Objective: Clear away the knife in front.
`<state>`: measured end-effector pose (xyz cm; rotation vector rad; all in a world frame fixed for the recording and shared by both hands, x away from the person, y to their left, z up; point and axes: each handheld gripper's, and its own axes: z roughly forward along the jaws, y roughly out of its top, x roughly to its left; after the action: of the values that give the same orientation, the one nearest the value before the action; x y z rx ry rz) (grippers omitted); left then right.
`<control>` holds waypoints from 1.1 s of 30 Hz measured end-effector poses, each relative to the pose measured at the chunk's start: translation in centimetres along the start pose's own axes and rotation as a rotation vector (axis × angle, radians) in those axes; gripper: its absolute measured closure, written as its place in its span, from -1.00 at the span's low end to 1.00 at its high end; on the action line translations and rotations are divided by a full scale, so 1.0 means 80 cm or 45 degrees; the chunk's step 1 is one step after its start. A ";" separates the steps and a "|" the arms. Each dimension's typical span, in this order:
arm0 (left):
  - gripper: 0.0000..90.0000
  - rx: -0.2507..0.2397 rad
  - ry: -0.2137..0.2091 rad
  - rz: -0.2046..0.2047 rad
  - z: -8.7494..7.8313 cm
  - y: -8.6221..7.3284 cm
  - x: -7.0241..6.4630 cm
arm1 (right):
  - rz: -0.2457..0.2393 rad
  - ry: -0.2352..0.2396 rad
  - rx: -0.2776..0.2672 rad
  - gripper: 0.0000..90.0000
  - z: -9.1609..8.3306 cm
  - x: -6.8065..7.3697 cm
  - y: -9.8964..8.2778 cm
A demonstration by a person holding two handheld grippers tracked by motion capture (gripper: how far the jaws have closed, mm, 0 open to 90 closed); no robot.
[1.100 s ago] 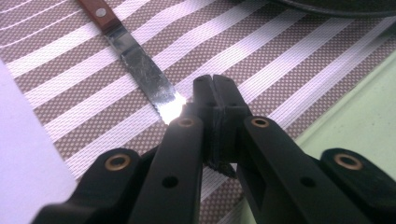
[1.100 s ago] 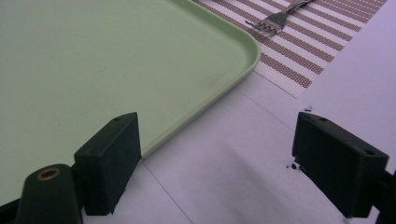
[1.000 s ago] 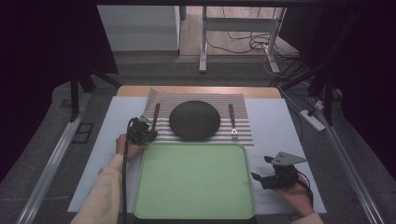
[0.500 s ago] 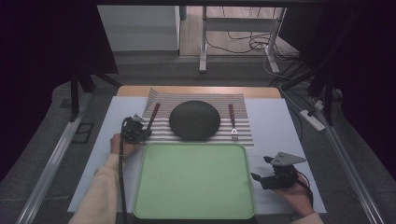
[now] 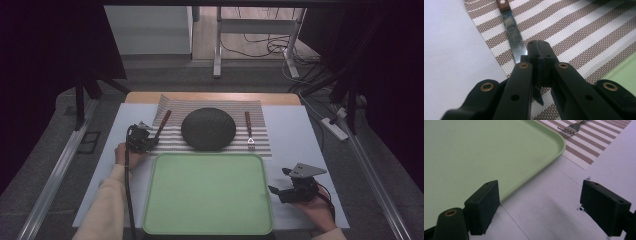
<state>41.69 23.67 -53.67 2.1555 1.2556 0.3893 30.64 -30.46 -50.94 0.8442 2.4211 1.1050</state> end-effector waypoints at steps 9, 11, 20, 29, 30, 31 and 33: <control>0.97 -0.008 0.007 0.002 -0.003 0.001 0.000 | -0.006 0.004 0.009 -0.64 0.001 0.001 0.000; 0.97 -0.018 0.008 0.008 -0.005 0.002 0.000 | -0.009 0.005 0.015 -0.64 0.002 0.001 -0.001; 0.97 -0.034 0.009 0.012 -0.009 0.004 -0.001 | -0.015 0.012 0.034 -0.61 0.003 0.002 -0.001; 0.97 -0.041 0.009 0.028 -0.012 0.007 -0.004 | -0.009 0.009 0.029 -0.61 0.003 0.001 -0.001; 0.97 -0.041 0.009 0.032 -0.012 0.007 -0.004 | -0.008 0.009 0.028 -0.61 0.003 0.001 -0.001; 0.97 -0.041 0.011 0.035 -0.012 0.007 -0.004 | -0.008 0.009 0.028 -0.61 0.003 0.001 -0.001; 0.97 -0.043 0.011 0.036 -0.013 0.008 -0.005 | -0.008 0.007 0.025 -0.61 0.003 0.001 -0.001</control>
<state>41.38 23.48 -52.47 2.1470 1.2158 0.4292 30.68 -30.34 -51.14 0.8407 2.4413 1.0844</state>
